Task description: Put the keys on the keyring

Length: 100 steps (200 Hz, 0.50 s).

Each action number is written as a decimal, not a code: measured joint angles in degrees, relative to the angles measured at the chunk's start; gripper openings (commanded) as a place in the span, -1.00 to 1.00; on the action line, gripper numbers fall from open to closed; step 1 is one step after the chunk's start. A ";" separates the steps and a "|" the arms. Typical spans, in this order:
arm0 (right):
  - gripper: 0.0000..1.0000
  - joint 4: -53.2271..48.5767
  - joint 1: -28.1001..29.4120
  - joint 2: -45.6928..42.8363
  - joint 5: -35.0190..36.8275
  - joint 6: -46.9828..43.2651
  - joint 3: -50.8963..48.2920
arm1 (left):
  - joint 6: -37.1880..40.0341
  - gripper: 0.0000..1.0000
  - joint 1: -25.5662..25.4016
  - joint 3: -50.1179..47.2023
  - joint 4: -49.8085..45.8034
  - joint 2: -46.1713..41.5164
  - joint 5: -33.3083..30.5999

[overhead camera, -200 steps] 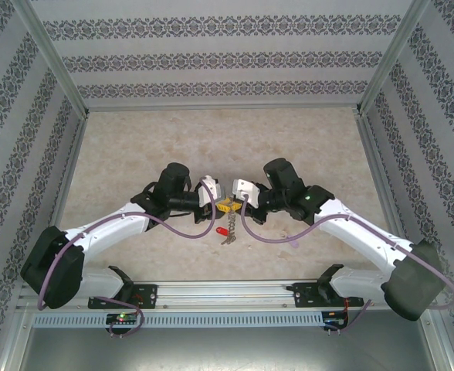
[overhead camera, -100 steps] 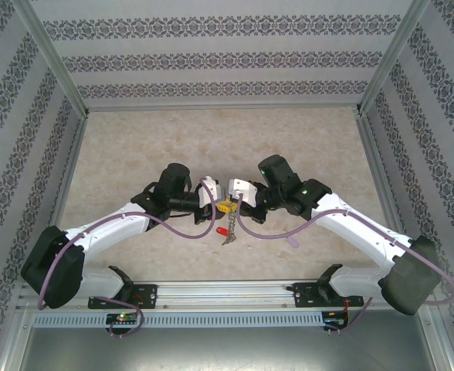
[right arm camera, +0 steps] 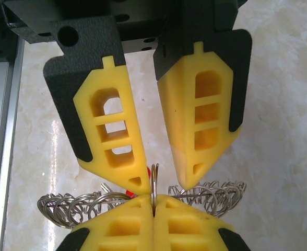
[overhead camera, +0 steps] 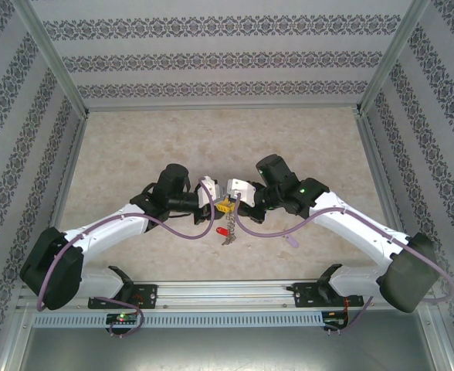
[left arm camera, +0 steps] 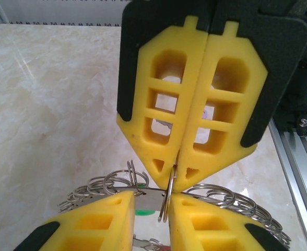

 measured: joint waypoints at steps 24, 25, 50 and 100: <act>-1.00 0.09 -0.02 0.04 -0.09 0.02 0.00 | 0.02 -0.57 0.00 -0.09 0.04 -0.04 0.04; -1.00 0.09 -0.02 0.04 -0.09 0.02 0.00 | 0.02 -0.57 0.00 -0.09 0.04 -0.04 0.04; -1.00 0.22 -0.02 0.07 -0.09 0.57 0.00 | 0.04 -0.70 0.00 -0.09 0.02 -0.04 0.28; -0.89 0.33 -0.15 0.13 0.13 1.27 0.00 | 0.22 -1.00 -0.07 -0.07 -0.37 -0.04 0.90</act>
